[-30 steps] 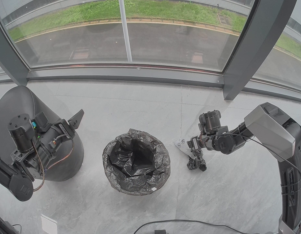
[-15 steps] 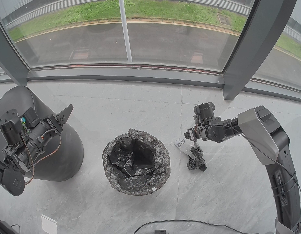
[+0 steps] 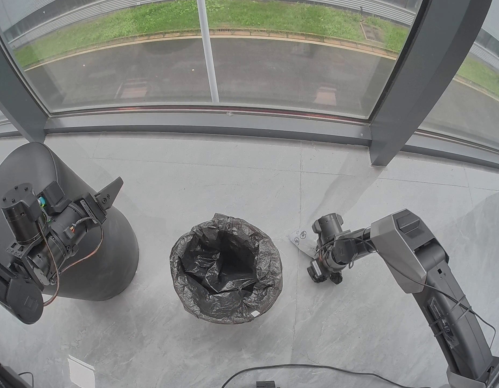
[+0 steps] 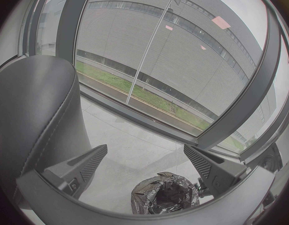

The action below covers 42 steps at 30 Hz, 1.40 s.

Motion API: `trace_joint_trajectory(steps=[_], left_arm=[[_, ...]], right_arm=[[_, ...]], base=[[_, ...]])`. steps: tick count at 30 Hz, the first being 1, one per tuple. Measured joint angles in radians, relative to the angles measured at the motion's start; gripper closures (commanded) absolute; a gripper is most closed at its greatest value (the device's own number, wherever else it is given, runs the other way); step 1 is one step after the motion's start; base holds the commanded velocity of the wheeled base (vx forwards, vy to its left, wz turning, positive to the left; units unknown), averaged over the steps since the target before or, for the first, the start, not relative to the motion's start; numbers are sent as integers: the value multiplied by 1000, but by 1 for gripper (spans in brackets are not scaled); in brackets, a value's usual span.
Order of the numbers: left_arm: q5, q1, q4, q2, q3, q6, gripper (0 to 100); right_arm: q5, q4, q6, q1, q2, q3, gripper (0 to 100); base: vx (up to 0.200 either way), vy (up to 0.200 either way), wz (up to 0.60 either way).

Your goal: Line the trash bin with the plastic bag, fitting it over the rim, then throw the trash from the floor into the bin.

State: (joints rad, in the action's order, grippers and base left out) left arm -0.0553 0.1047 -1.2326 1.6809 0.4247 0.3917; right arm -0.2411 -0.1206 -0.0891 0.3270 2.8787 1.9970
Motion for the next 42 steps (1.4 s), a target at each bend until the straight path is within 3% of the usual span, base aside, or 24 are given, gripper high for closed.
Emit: trace_joint_trajectory(steps=[14, 30, 42], left_arm=[[4, 9, 0, 9, -8, 10, 0], [11, 10, -1, 6, -10, 28, 0], [11, 10, -2, 5, -9, 28, 0]], right_arm=[[-3, -263, 58, -14, 167, 1, 0], [-18, -170, 69, -39, 66, 6, 0], [-11, -271, 130, 13, -73, 3, 0]], base=[[0, 0, 0], [0, 0, 0], [0, 0, 0]])
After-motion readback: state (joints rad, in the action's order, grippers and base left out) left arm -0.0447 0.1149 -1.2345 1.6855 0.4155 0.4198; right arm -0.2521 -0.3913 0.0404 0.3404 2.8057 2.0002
